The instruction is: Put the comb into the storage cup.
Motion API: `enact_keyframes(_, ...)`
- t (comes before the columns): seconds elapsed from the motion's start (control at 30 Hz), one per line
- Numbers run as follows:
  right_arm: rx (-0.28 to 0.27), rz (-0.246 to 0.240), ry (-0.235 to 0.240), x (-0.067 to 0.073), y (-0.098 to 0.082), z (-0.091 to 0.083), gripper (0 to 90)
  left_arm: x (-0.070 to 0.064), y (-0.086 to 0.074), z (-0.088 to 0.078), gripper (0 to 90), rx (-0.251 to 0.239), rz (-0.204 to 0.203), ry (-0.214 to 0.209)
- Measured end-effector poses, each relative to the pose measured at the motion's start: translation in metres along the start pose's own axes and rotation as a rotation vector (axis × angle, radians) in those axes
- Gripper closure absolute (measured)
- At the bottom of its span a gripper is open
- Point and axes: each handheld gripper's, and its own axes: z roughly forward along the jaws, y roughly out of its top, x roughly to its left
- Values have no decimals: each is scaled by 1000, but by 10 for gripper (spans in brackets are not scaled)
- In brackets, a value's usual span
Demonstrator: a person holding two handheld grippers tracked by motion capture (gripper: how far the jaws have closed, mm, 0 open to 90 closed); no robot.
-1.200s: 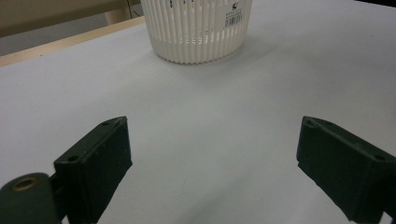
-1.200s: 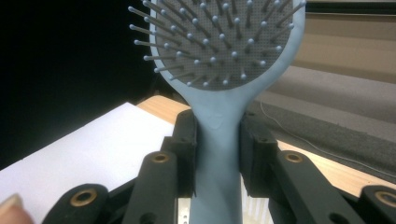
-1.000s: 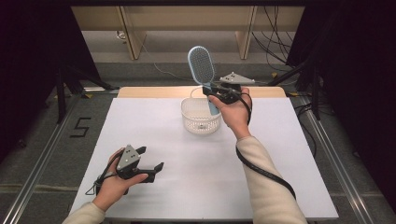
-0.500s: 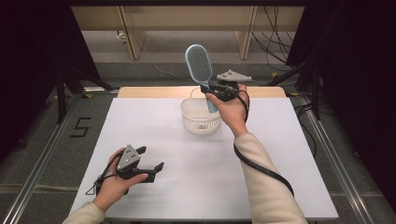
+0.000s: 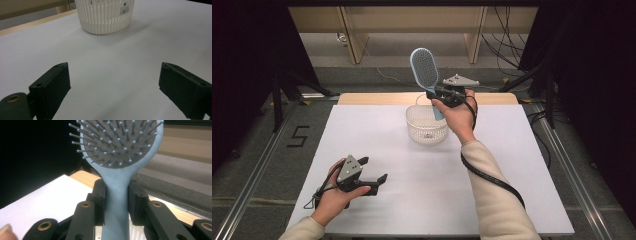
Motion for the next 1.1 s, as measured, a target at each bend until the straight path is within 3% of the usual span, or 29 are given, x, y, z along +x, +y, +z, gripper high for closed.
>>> enact_keyframes(1.1,8,11,-26,-5,0,14,709,0,0,0,96,0,3,0)
